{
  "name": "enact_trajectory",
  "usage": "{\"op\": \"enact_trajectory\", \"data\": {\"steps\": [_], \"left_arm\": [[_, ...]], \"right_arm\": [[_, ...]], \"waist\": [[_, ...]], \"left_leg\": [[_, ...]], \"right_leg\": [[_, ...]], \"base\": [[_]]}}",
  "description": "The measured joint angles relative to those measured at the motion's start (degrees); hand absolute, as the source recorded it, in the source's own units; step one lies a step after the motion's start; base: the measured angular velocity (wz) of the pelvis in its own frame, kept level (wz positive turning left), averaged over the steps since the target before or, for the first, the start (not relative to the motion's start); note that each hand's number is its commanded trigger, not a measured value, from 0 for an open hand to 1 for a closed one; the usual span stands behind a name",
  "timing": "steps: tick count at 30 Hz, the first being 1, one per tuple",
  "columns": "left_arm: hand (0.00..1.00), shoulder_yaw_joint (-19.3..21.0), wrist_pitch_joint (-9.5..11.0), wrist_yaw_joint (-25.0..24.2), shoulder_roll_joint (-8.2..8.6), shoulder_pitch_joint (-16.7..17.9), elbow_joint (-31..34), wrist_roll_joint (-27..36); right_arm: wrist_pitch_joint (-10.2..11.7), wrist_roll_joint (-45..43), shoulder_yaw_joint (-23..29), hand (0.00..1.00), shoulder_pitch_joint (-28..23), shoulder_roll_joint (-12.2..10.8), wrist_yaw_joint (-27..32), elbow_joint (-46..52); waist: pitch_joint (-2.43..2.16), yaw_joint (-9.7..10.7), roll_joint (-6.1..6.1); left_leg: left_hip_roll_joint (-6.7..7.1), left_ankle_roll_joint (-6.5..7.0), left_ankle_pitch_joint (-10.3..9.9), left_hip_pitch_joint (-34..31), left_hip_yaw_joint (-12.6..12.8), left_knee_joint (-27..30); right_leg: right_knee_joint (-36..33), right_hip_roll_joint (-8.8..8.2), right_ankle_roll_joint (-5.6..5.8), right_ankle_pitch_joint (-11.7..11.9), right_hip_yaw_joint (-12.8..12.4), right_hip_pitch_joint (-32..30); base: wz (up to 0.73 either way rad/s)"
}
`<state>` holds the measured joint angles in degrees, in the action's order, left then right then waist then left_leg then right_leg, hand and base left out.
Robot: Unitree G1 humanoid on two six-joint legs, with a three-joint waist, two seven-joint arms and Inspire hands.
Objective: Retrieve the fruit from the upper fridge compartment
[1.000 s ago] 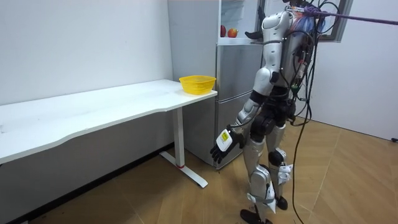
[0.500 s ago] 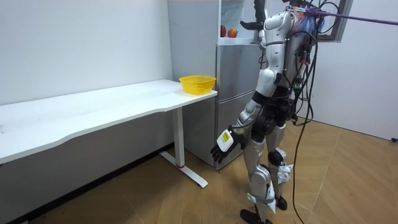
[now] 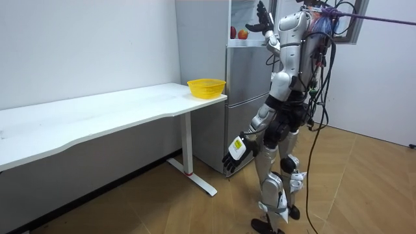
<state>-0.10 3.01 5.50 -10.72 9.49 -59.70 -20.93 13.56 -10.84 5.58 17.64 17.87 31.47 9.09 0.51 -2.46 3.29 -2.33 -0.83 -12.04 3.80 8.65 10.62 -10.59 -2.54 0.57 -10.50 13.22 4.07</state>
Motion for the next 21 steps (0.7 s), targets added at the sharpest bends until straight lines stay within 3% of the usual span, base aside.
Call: {"op": "enact_trajectory", "data": {"steps": [4, 21], "left_arm": [[0.00, -0.1, -0.1, -0.9, -0.02, 0.0, -0.1, 0.0], [0.00, -0.3, -0.2, -2.3, -0.22, 0.0, -0.1, 0.0]], "right_arm": [[-0.1, 0.3, -0.3, 0.00, 0.2, 0.1, -2.2, -1.7], [-0.8, 0.8, -2.3, 0.00, 2.5, 0.9, -5.5, -1.7]], "waist": [[0.07, -1.0, -0.10], [0.05, -1.1, 0.16]], "left_leg": [[-0.01, 0.00, 0.0, -0.2, -0.2, 0.2], [0.04, -0.01, 0.0, -0.6, -1.1, 0.8]], "right_leg": [[0.0, -0.04, -0.03, 0.0, 0.2, -0.1], [-0.2, -0.15, -0.05, 0.0, 1.0, 0.1]], "base": [[0.01], [0.02]]}}
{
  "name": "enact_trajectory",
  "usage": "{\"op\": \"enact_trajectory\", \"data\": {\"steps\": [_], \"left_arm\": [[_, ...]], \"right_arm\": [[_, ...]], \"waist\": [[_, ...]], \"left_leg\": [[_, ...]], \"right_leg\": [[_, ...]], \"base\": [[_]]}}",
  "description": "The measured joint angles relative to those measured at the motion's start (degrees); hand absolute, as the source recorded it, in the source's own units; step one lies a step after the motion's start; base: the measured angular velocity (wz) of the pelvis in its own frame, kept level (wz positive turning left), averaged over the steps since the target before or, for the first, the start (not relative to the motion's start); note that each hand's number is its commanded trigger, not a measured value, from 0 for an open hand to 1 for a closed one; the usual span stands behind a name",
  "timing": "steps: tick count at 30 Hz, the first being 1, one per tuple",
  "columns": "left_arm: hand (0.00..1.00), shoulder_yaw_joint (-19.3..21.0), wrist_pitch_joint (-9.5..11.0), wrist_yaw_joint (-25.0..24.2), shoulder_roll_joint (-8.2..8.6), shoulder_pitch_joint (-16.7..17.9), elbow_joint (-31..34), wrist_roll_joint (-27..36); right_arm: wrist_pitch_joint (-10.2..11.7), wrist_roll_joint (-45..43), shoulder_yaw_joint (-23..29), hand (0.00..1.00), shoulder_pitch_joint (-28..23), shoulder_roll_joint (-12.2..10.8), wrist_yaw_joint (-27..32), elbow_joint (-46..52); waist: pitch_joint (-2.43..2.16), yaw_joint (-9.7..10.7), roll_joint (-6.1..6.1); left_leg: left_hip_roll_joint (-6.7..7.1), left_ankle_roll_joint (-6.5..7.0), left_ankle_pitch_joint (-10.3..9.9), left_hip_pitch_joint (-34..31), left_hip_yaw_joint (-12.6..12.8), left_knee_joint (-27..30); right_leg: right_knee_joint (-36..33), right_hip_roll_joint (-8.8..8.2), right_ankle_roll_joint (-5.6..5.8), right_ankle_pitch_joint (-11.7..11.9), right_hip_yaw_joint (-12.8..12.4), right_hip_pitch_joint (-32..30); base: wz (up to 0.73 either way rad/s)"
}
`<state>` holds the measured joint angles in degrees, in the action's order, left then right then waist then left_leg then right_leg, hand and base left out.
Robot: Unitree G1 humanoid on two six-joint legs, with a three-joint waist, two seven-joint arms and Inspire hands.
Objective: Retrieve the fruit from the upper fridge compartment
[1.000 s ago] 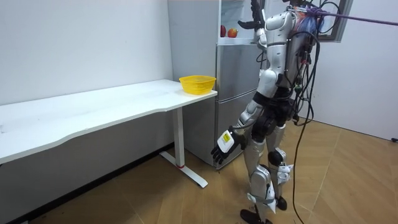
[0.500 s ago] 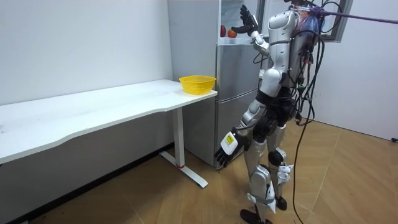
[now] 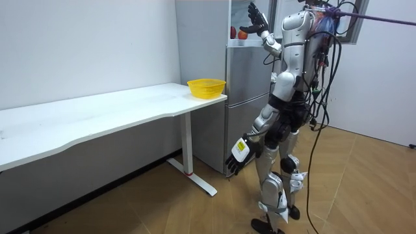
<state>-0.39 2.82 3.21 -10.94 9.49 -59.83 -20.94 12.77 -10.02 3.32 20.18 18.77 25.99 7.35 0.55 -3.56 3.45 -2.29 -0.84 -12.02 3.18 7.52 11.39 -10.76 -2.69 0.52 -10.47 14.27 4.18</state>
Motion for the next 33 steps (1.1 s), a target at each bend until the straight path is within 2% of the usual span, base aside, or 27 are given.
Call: {"op": "enact_trajectory", "data": {"steps": [5, 8, 12, 14, 22, 29, 33], "left_arm": [[0.00, 0.0, -1.3, 0.0, -0.83, 0.2, -0.5, 0.0], [0.00, 0.1, -2.6, -0.6, -0.83, 0.3, -0.6, -1.9], [0.00, 0.2, -3.0, -1.7, -0.81, 0.2, -0.3, -4.6], [0.00, 0.2, -3.2, -1.8, -0.81, 0.1, -0.2, -5.8], [0.00, 0.3, -3.8, -2.3, -0.84, 0.1, 0.1, -5.8], [0.00, 0.3, -3.8, -2.3, -0.92, -0.1, 0.6, -5.8], [0.00, 0.3, -3.8, -2.3, -0.97, -0.1, 0.6, -5.8]], "right_arm": [[-0.8, 2.0, 0.0, 0.00, 0.6, 0.0, -1.3, -0.3], [-1.4, 2.6, 0.0, 0.00, 0.7, 0.2, -1.8, -1.8], [-2.6, 2.8, 0.1, 0.00, 1.3, 0.4, -3.1, -3.1], [-2.9, 2.8, 0.1, 0.00, 1.6, 1.6, -4.0, -3.7], [-3.6, 2.9, 0.0, 0.00, 6.1, 1.7, -7.3, -7.3], [-4.2, 4.3, -0.1, 0.00, 6.9, 1.7, -10.6, -9.4], [-4.2, 7.9, -0.7, 0.00, 7.1, 1.7, -13.1, -10.3]], "waist": [[0.21, -0.1, 1.23], [0.02, -0.2, 1.60], [0.00, -0.6, 1.38], [-0.08, -0.9, 1.18], [-0.18, -0.9, 0.96], [-0.18, -1.2, 0.98], [-0.09, -1.4, 1.17]], "left_leg": [[0.00, 0.00, 0.0, -0.6, -0.2, 0.2], [0.00, -0.01, 0.0, -0.8, -0.3, 0.3], [-0.02, -0.01, 0.0, -1.1, -0.4, 0.4], [-0.02, -0.01, 0.0, -1.1, -0.4, 0.4], [-0.01, -0.01, 0.0, -1.0, -0.5, 0.7], [-0.04, -0.01, 0.0, -1.1, -0.5, 1.1], [-0.05, 0.00, 0.0, -1.1, -0.6, 1.3]], "right_leg": [[0.1, 0.07, -0.01, 0.0, 0.2, 0.0], [0.1, 0.07, -0.03, 0.0, 0.3, -0.1], [0.0, 0.05, -0.04, 0.0, 0.4, -0.3], [0.0, 0.04, -0.05, 0.0, 0.6, -0.3], [0.0, -0.02, -0.05, 0.0, 0.7, -0.2], [-0.1, -0.10, -0.10, 0.1, 0.9, -0.1], [-0.2, -0.17, -0.19, 0.1, 1.2, 0.0]], "base": [[0.02], [0.00], [0.00], [0.00], [0.00], [0.00], [0.00]]}}
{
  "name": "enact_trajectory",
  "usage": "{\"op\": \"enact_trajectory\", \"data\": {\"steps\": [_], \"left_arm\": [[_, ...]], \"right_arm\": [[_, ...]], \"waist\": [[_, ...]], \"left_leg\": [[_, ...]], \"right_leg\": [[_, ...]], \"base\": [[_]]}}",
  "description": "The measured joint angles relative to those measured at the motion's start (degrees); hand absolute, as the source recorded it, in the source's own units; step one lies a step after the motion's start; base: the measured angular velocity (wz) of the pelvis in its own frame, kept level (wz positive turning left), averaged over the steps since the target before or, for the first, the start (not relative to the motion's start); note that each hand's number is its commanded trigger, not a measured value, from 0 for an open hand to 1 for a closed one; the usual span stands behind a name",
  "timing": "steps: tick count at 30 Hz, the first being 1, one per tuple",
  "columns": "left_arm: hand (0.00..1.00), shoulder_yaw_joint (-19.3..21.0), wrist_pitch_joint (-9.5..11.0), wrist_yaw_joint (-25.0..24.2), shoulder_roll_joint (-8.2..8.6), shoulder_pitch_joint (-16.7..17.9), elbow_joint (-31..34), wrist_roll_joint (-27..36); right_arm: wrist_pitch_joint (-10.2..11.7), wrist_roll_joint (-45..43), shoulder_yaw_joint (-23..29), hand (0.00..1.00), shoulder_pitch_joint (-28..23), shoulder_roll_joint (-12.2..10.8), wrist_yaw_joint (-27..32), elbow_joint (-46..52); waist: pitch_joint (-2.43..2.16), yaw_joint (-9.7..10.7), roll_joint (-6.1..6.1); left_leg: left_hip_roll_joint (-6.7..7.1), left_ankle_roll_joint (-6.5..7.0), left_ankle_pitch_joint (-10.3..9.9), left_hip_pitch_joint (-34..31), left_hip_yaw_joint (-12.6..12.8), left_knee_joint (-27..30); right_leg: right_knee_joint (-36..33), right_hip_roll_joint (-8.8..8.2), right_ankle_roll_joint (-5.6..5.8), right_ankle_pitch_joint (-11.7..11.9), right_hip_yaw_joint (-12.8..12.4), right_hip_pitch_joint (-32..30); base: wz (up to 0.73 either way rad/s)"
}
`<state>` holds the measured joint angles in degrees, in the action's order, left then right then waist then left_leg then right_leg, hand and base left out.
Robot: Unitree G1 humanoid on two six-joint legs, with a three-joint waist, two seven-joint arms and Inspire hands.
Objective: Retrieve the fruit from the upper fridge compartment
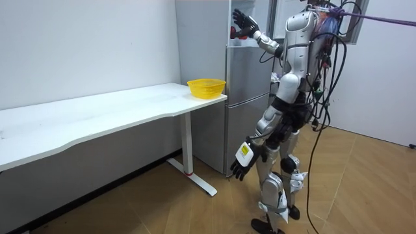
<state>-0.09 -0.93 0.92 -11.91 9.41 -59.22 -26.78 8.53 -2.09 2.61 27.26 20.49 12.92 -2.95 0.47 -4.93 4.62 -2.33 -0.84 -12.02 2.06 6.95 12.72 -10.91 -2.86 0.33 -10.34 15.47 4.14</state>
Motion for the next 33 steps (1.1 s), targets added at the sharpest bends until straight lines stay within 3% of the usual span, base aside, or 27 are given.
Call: {"op": "enact_trajectory", "data": {"steps": [6, 15, 16, 17, 18, 19, 20, 23, 33], "left_arm": [[0.00, 0.0, -0.4, -0.5, -0.18, 0.2, 0.7, -0.4], [0.00, 0.0, -0.8, -0.5, -0.20, 0.1, 3.6, -0.9], [0.00, 0.0, -1.1, -0.4, -0.20, 0.2, 3.6, -0.9], [0.00, -0.1, -1.3, -0.3, -0.20, 0.2, 3.6, -0.9], [0.00, -0.2, -1.3, -0.3, -0.20, 0.2, 3.6, -0.9], [0.00, -0.2, -1.4, -0.3, -0.20, 0.2, 3.6, -0.9], [0.00, -0.2, -1.5, -0.3, -0.22, 0.2, 3.6, -0.9], [0.00, -0.2, -1.6, -0.2, -0.22, 0.2, 3.6, -0.9], [0.00, -0.4, -1.6, -0.1, -0.66, 0.2, 3.9, -0.9]], "right_arm": [[-1.0, 2.1, -0.2, 0.00, 1.0, 0.8, -1.3, -1.9], [-1.8, 3.1, -1.7, 0.00, 3.1, 4.6, -4.5, -3.6], [-1.9, 3.1, -2.2, 0.13, 3.2, 4.7, -4.6, -3.9], [-1.9, 3.2, -2.7, 0.50, 3.2, 5.0, -4.9, -4.1], [-1.9, 3.3, -3.1, 0.61, 3.2, 5.3, -5.1, -4.4], [-1.9, 3.6, -3.5, 0.94, 3.2, 5.9, -5.7, -4.9], [-2.0, 3.7, -3.8, 1.00, 3.3, 6.3, -6.1, -5.2], [-3.2, 3.6, -4.3, 1.00, 4.0, 6.7, -6.8, -6.6], [-3.1, 5.1, -4.2, 1.00, 6.5, 7.1, -7.6, -9.8]], "waist": [[0.02, 0.0, 0.34], [-0.15, 0.0, 0.56], [-0.18, 0.0, 0.60], [-0.18, 0.1, 0.60], [-0.18, 0.1, 0.60], [-0.18, 0.1, 0.60], [-0.18, 0.1, 0.60], [-0.15, -0.1, 0.56], [-0.07, 0.5, 0.44]], "left_leg": [[-0.03, 0.01, 0.0, -0.6, -0.7, 0.0], [-0.02, 0.01, 0.0, -0.5, -0.7, 0.1], [-0.03, 0.01, 0.0, -0.4, -0.7, 0.1], [-0.04, 0.01, 0.0, -0.4, -0.7, 0.1], [-0.04, 0.01, 0.0, -0.4, -0.7, 0.1], [-0.04, 0.01, 0.0, -0.4, -0.7, 0.1], [-0.06, 0.01, 0.0, -0.4, -0.7, 0.0], [-0.09, 0.01, 0.0, -0.5, -0.7, -0.1], [-0.11, 0.04, 0.1, -0.2, -0.7, 0.1]], "right_leg": [[0.0, 0.01, -0.14, 0.1, 0.6, -0.3], [0.0, 0.05, -0.16, 0.1, 0.4, 0.0], [0.0, 0.07, -0.16, 0.1, 0.4, 0.0], [0.0, 0.08, -0.19, 0.2, 0.4, 0.0], [0.0, 0.07, -0.20, 0.2, 0.4, 0.0], [0.0, 0.07, -0.24, 0.2, 0.4, 0.0], [0.0, 0.08, -0.28, 0.2, 0.4, 0.0], [-0.2, 0.08, -0.31, 0.3, 0.4, 0.0], [-0.7, 0.05, -0.35, 0.3, 0.4, 0.1]], "base": [[0.03], [0.00], [-0.04], [-0.03], [0.00], [0.00], [0.00], [0.00], [0.00]]}}
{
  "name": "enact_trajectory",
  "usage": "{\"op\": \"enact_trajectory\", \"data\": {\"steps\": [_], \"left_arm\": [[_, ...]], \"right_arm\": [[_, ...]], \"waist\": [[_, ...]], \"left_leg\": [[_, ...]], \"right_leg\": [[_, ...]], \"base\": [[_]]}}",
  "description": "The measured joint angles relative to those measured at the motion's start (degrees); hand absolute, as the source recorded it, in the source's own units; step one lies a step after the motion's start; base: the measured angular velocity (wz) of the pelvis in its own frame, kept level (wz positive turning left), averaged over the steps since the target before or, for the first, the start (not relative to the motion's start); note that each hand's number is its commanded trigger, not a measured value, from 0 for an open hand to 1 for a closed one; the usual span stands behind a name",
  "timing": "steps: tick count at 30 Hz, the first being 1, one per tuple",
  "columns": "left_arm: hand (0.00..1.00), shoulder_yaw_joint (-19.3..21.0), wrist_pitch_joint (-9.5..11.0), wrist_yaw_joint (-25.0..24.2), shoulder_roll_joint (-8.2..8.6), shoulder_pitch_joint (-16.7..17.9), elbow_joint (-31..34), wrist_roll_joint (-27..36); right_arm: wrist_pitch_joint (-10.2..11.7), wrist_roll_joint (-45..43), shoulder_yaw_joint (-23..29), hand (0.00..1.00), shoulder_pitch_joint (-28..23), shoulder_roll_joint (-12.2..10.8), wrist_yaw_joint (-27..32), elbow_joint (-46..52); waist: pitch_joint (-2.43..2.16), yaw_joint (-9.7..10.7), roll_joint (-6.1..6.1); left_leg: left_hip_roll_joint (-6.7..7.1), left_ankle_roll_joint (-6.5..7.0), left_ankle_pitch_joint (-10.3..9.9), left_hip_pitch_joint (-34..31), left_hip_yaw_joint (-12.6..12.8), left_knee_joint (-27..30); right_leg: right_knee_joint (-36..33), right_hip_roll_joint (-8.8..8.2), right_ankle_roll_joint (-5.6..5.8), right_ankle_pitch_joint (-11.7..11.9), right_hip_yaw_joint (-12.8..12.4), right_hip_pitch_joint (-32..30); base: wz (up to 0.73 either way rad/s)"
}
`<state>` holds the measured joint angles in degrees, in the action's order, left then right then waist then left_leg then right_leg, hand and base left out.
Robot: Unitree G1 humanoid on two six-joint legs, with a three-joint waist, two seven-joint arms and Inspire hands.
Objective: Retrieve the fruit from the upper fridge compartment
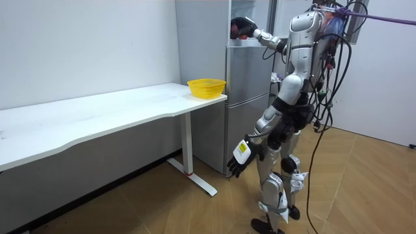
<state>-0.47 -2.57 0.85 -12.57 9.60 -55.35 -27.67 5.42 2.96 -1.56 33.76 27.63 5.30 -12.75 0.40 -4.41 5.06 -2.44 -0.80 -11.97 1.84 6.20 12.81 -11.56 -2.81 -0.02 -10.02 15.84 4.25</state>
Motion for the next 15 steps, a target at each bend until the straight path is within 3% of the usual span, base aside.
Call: {"op": "enact_trajectory", "data": {"steps": [15], "left_arm": [[0.00, -0.3, 0.0, 0.4, -0.19, 0.1, -0.1, 0.0]], "right_arm": [[0.0, -0.7, -1.8, 1.00, 1.0, 0.0, -2.2, -0.1]], "waist": [[0.23, -0.3, -0.20]], "left_leg": [[0.03, 0.00, 0.0, 0.0, -0.1, 0.0]], "right_leg": [[0.0, -0.02, 0.00, 0.0, 0.0, 0.0]], "base": [[0.00]]}}
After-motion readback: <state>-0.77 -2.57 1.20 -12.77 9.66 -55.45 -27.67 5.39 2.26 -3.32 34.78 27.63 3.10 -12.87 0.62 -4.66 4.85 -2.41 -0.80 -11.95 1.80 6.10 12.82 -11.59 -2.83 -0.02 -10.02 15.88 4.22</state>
